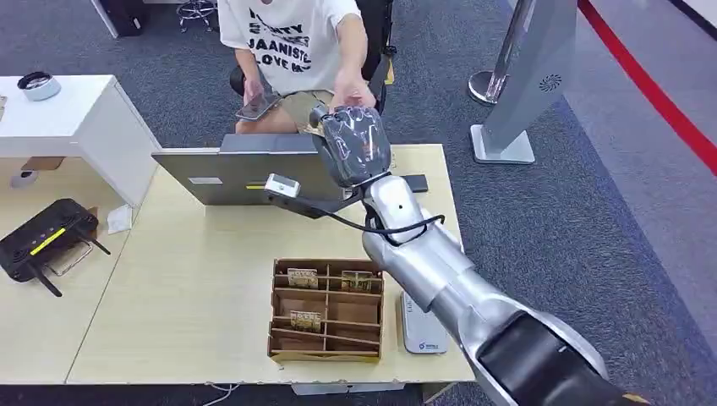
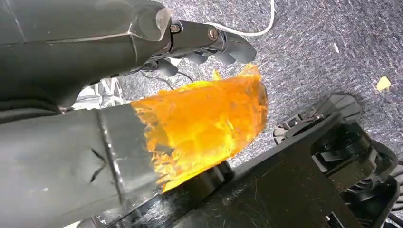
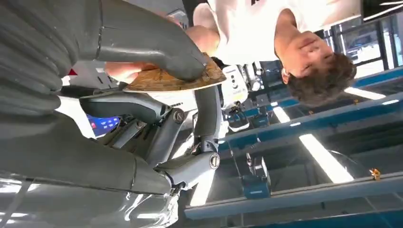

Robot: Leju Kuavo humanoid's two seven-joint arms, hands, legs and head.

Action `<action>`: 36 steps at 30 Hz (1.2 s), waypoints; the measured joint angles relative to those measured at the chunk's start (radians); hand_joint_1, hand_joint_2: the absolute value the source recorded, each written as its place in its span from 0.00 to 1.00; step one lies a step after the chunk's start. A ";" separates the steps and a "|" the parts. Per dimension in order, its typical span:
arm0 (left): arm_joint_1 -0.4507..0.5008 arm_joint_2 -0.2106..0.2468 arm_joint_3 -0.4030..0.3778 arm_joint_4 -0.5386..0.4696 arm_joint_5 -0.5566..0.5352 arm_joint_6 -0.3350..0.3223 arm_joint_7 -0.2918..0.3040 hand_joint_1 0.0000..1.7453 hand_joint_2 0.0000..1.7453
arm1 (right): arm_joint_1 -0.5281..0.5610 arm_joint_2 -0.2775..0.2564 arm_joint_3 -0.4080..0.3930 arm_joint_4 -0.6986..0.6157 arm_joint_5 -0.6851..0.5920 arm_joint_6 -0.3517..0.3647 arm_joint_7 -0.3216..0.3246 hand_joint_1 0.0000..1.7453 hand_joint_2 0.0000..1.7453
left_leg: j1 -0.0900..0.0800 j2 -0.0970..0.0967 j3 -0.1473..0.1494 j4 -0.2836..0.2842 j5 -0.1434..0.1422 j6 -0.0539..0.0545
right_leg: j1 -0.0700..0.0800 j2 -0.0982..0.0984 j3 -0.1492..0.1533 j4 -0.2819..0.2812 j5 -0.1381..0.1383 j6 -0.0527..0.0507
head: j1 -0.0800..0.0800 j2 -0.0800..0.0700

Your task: Pass the card to the sensor for recognition and then transmit it.

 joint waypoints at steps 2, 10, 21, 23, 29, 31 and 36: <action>-0.001 0.000 0.000 0.000 0.000 0.000 0.000 0.00 0.00 | -0.004 0.000 0.000 0.008 0.023 -0.002 0.007 0.00 1.00 | 0.000 0.000 -0.001 0.000 0.000 0.000 | 0.000 0.000 -0.001 0.000 0.000 0.000 | 0.000 0.000; -0.003 0.000 -0.007 0.000 0.010 -0.003 0.000 0.00 0.00 | -0.009 0.006 0.003 0.047 0.100 -0.014 0.039 0.00 0.00 | 0.000 0.000 -0.001 0.000 0.000 0.000 | 0.000 0.000 0.000 0.000 0.000 0.000 | 0.000 0.000; -0.003 0.000 -0.007 0.000 0.023 -0.001 0.000 0.00 0.00 | 0.010 0.016 0.002 0.052 0.037 -0.018 -0.016 0.00 0.00 | 0.000 0.000 -0.001 0.000 0.000 0.000 | 0.000 0.000 0.000 0.000 0.000 0.000 | 0.000 0.000; -0.003 0.000 -0.007 0.000 0.024 0.000 0.000 0.00 0.00 | 0.011 0.017 0.001 0.052 0.037 -0.018 -0.018 0.00 0.00 | 0.000 0.000 -0.001 0.000 0.000 0.000 | 0.000 0.000 -0.001 0.000 0.000 0.000 | 0.000 0.000; -0.003 0.000 -0.007 0.000 0.029 0.003 -0.001 0.00 0.00 | 0.021 0.019 -0.002 0.041 -0.017 -0.022 -0.060 0.00 0.00 | 0.000 0.000 0.000 0.000 0.000 0.000 | 0.000 0.000 0.000 0.000 0.000 0.000 | 0.000 0.000; -0.001 0.000 -0.006 0.000 0.043 0.010 -0.003 0.00 0.00 | 0.060 0.022 -0.011 -0.012 -0.107 -0.034 -0.119 0.00 0.00 | 0.000 0.000 0.000 0.000 0.000 0.000 | 0.000 0.000 0.000 0.000 0.000 0.000 | 0.000 0.000; 0.016 0.000 -0.006 0.000 0.085 0.027 -0.019 0.00 0.00 | 0.211 0.021 -0.014 -0.207 -0.279 -0.032 -0.174 0.00 0.00 | 0.000 0.000 -0.001 0.000 -0.001 0.000 | 0.000 0.000 -0.001 0.000 -0.001 0.001 | 0.000 0.000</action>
